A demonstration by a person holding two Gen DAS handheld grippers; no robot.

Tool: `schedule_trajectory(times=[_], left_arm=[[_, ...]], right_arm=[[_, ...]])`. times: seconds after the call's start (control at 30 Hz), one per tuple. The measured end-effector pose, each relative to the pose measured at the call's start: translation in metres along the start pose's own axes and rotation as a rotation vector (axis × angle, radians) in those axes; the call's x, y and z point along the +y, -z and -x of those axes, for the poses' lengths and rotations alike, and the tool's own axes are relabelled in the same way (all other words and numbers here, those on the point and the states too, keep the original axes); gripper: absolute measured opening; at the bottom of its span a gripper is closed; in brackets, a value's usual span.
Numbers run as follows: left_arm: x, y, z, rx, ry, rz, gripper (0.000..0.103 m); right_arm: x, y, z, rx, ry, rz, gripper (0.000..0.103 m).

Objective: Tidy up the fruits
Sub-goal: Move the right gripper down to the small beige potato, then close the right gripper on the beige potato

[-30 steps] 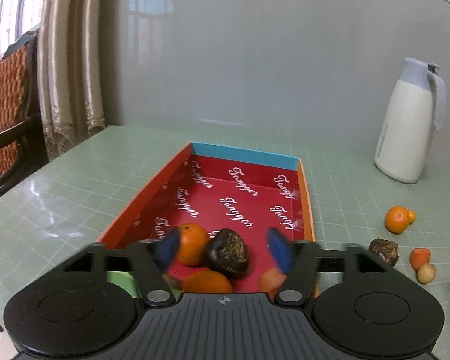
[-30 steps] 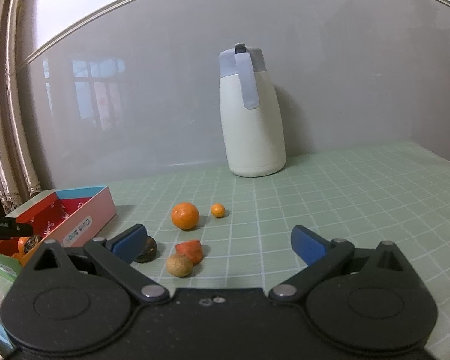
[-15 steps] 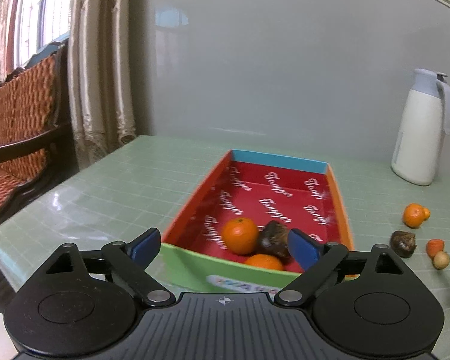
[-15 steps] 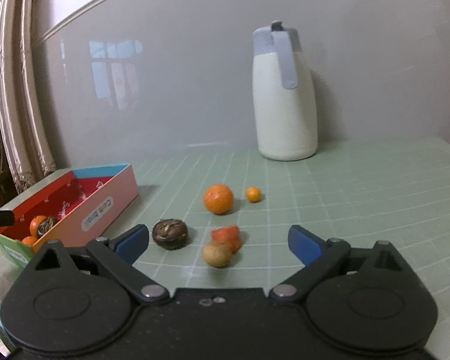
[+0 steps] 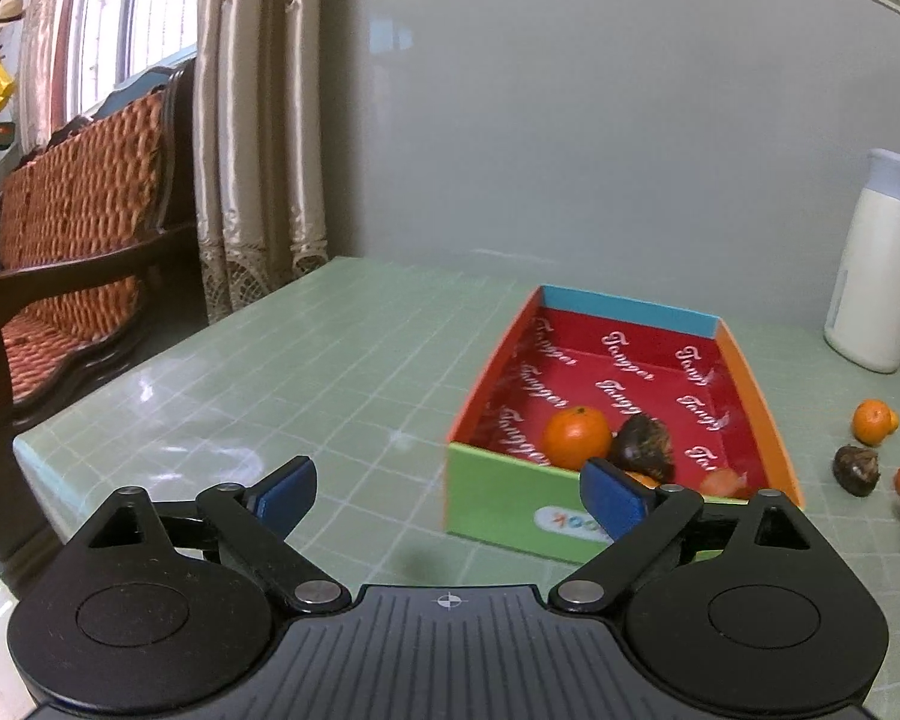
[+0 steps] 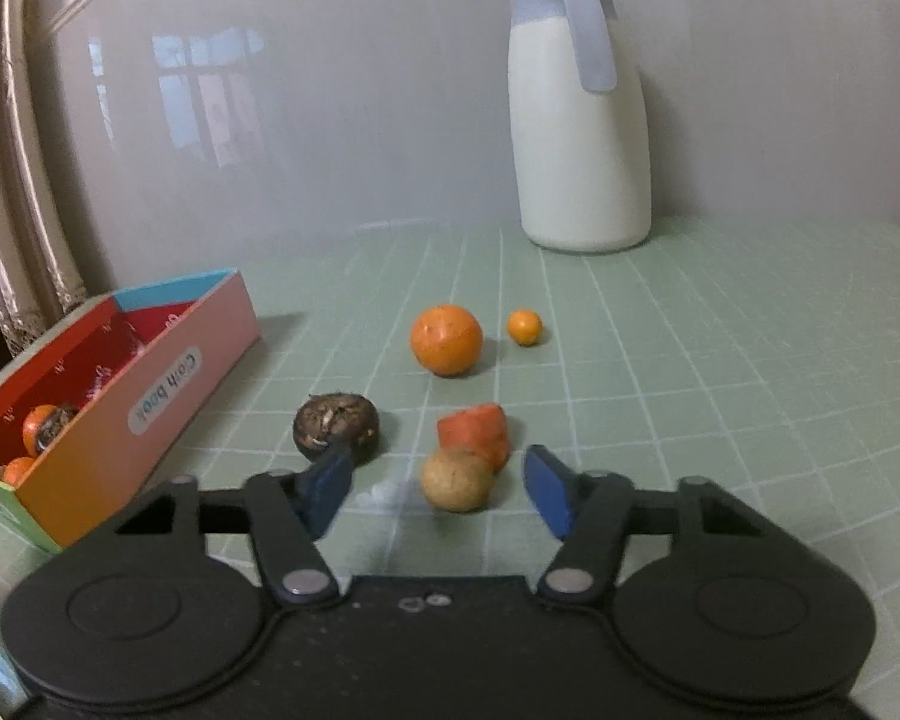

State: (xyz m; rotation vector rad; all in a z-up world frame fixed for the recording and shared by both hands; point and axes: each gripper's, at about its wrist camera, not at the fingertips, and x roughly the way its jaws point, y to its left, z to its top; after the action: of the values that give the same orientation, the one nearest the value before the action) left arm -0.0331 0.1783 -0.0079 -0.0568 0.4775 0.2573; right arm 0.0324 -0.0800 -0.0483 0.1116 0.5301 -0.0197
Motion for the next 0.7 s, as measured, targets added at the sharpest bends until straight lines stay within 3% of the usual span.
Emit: schedule_trajectory(times=[0.2, 0.4, 0.7], left_arm=[[0.015, 0.004, -0.003, 0.012, -0.010, 0.025, 0.094], [0.022, 0.008, -0.003, 0.004, -0.018, 0.037, 0.095], [0.031, 0.010, -0.003, 0.005, -0.025, 0.063, 0.095]], right_arm=[[0.001, -0.001, -0.006, 0.025, 0.003, -0.001, 0.046], [0.002, -0.002, -0.010, 0.044, 0.011, -0.001, 0.028], [0.009, -0.003, -0.001, 0.006, 0.008, 0.026, 0.027]])
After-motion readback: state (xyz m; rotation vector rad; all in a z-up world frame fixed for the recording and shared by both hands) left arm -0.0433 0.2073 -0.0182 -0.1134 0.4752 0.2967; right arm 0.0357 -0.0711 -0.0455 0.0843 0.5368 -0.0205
